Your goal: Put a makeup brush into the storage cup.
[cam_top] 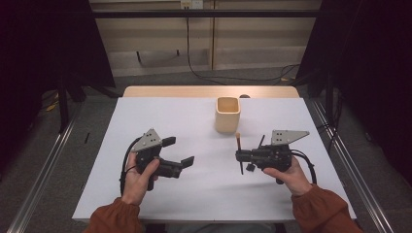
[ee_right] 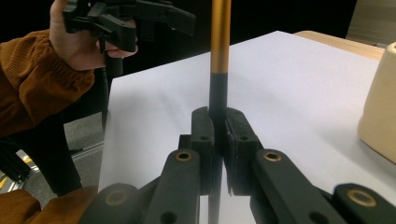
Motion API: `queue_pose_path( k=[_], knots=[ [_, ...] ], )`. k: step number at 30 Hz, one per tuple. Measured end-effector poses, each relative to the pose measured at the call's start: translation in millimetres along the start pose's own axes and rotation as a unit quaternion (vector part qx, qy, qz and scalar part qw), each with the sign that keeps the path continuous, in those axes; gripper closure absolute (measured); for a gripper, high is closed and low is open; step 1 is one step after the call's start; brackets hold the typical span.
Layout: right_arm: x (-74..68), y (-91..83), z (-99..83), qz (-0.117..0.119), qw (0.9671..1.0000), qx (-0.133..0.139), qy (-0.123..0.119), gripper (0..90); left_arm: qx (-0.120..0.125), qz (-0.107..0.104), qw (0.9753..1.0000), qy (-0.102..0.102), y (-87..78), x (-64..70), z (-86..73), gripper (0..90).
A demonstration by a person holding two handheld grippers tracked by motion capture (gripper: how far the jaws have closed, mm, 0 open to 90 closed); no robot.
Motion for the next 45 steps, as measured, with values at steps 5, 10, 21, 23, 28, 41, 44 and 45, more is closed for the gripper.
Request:
queue_pose_path(
  k=[5,10,21,23,28,41,44,45],
  knots=[
    [1.3,0.6,-0.7,-0.003,1.0,0.0,0.001,84.2,0.01,0.014,0.9999,0.002,-12.0,-3.9,-8.3,3.4],
    [3.4,-0.4,0.4,-0.008,1.0,0.003,0.001,84.1,0.033,0.028,0.9987,-0.026,-21.7,-5.5,-10.9,2.7],
    [11.6,-5.0,3.8,-0.026,0.9996,0.013,0.002,84.1,0.025,0.07,0.9972,-0.002,-39.7,-17.1,-33.9,2.8],
    [14.0,-5.8,5.1,-0.031,0.9994,0.016,0.004,84.1,0.031,0.067,0.9972,-0.007,-41.1,-17.6,-36.7,2.7],
    [18.4,-6.1,10.6,-0.039,0.999,0.022,0.001,84.1,0.03,0.067,0.9973,0.002,-44.3,-17.6,-45.1,2.2],
    [40.5,-19.1,33.0,-0.074,0.9962,0.045,0.006,84.2,0.034,0.084,0.9958,-0.012,-62.1,-26.2,-59.9,1.1],
    [43.8,-17.1,40.2,-0.074,0.9958,0.052,0.012,84.1,0.035,0.083,0.9958,-0.015,-61.8,-26.5,-60.7,1.1],
    [44.0,-16.0,42.3,-0.074,0.9958,0.052,0.011,84.2,0.035,0.082,0.9959,-0.015,-61.9,-26.2,-60.5,1.1]
  ],
)
Point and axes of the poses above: each handheld gripper's, and its own axes: y roughly forward along the jaws, z roughly out of its top, x roughly to its right, the point moved 9 cm from there along y, roughly forward along the jaws
